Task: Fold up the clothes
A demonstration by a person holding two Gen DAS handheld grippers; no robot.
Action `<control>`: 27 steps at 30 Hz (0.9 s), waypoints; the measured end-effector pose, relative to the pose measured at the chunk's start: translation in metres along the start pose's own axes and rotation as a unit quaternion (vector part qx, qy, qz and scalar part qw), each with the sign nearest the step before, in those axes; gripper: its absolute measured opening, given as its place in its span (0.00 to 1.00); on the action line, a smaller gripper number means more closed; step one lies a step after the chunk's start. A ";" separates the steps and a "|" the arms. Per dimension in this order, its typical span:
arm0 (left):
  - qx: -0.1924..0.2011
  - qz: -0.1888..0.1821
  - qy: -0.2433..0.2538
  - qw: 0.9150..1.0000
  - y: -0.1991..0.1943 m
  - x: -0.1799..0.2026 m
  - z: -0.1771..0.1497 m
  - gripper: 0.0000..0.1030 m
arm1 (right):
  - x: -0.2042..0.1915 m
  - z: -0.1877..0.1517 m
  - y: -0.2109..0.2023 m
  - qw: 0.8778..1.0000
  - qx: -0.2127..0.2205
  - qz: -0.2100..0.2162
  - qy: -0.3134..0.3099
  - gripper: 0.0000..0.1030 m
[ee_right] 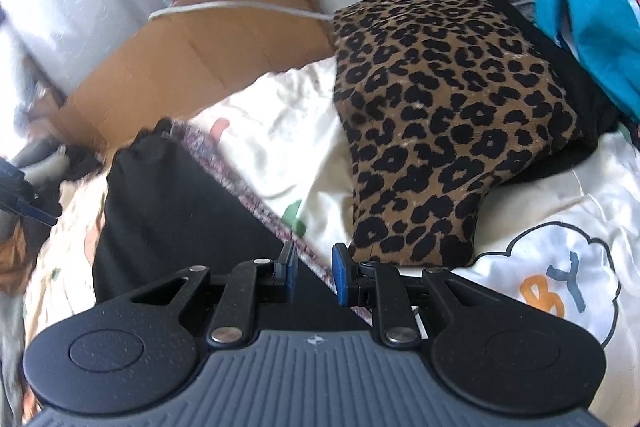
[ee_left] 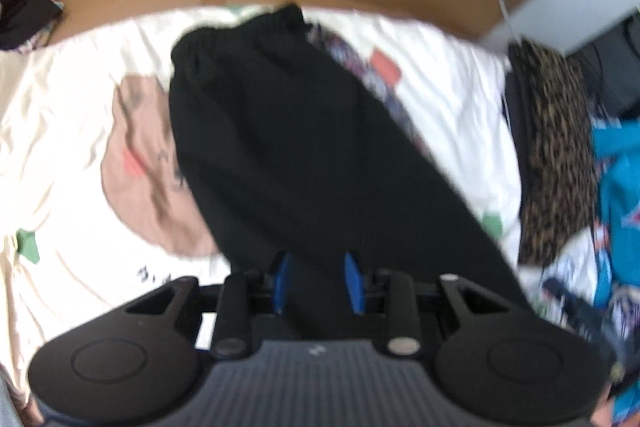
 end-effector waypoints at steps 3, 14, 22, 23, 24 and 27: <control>0.011 0.010 -0.008 1.000 0.006 0.014 0.021 0.31 | 0.002 0.000 0.002 1.000 0.014 -0.005 0.022 0.19; 0.047 0.012 -0.030 0.998 0.035 0.053 0.089 0.31 | -0.012 -0.004 0.012 1.000 0.003 0.027 0.006 0.19; 0.057 0.049 -0.108 0.991 0.086 0.038 0.114 0.31 | -0.022 -0.003 0.026 0.999 -0.006 0.043 -0.015 0.19; 0.054 0.050 -0.116 0.990 0.092 0.037 0.116 0.31 | -0.022 -0.003 0.029 0.999 -0.009 0.044 -0.017 0.19; 0.050 0.052 -0.121 0.990 0.097 0.036 0.117 0.30 | -0.023 -0.004 0.031 0.999 -0.012 0.045 -0.019 0.19; 0.044 0.062 -0.120 0.990 0.113 0.037 0.121 0.30 | -0.024 -0.006 0.038 0.998 -0.018 0.050 -0.026 0.19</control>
Point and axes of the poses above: each gripper's, at about its wrist camera, not at the fingertips, and y roughly the way its jaws point, x to its right, z to its top, the point moved 1 cm from there along y, roughly the way its jaws point, and after that the axes turned 14 degrees about x, right-handed, at the moved point
